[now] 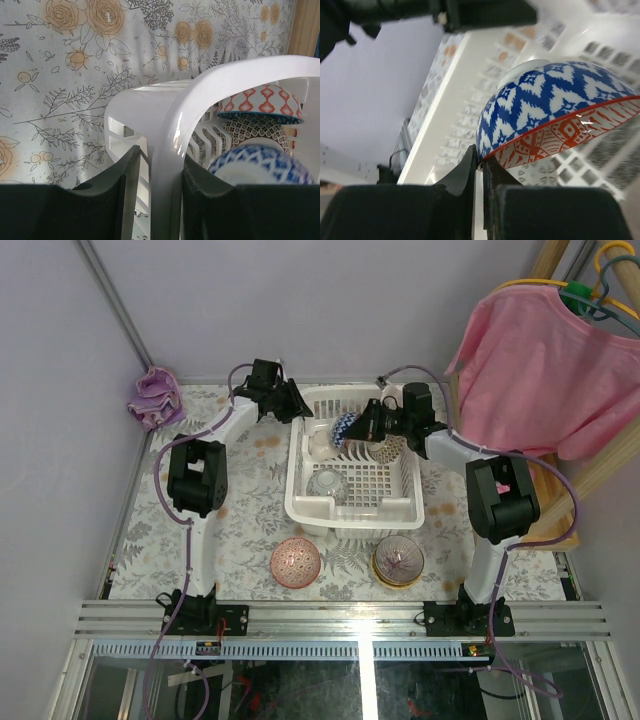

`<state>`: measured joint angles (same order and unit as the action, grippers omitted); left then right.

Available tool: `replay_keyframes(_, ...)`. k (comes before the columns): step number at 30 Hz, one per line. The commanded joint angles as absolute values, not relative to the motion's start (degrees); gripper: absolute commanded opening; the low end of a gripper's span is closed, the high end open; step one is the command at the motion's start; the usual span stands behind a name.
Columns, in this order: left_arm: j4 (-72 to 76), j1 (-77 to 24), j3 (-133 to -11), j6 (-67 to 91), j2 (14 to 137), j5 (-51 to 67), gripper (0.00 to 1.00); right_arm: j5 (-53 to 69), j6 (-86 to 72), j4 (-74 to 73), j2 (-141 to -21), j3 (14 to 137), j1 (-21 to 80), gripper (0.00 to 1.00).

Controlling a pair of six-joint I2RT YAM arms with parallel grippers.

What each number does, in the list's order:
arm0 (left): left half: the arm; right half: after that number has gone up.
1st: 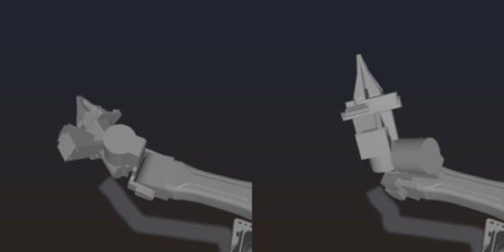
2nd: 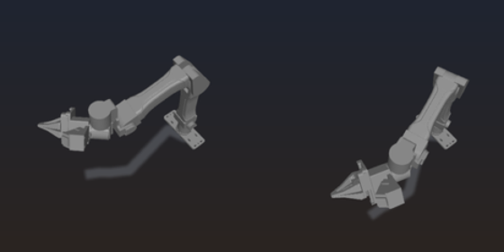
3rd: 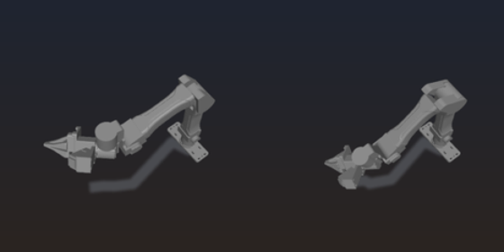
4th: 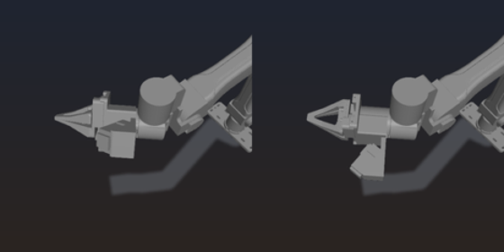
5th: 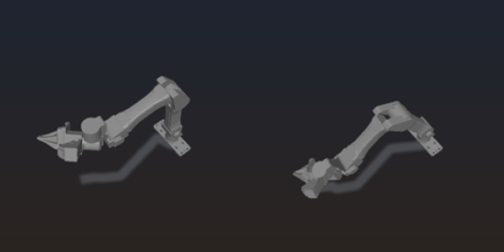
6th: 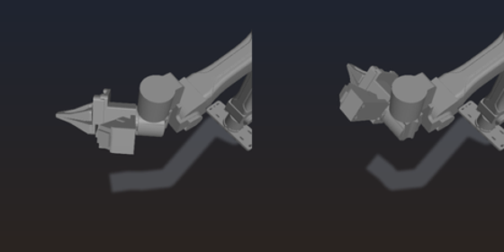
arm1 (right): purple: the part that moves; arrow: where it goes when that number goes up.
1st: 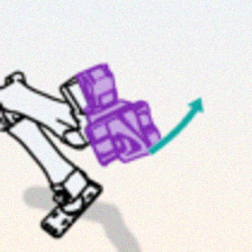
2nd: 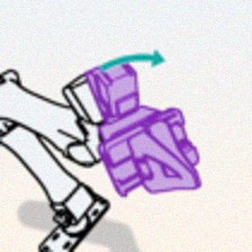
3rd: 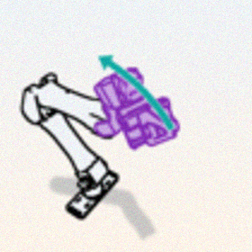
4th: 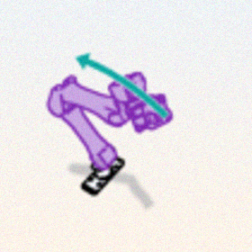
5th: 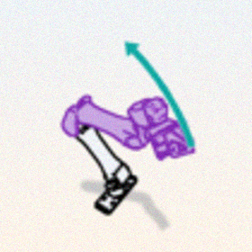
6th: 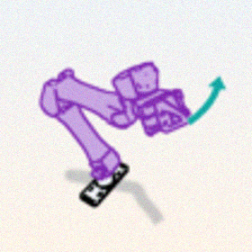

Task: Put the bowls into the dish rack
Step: Adjust the bowl in the dish rack.

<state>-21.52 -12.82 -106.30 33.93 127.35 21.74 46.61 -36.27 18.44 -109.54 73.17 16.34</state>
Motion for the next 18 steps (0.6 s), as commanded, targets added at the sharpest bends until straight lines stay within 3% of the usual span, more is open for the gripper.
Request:
replay_keyframes(1, -15.82, -13.98, -108.41, 34.89, 128.56, 22.59, 0.27, 55.83, -33.61, 18.18, -106.21, 74.76, 17.93, 0.0)
replay_keyframes(18, -16.87, -14.24, -108.0, 33.75, 127.69, 21.82, 0.28, 62.88, -33.99, 19.07, -110.68, 75.75, 12.43, 0.0)
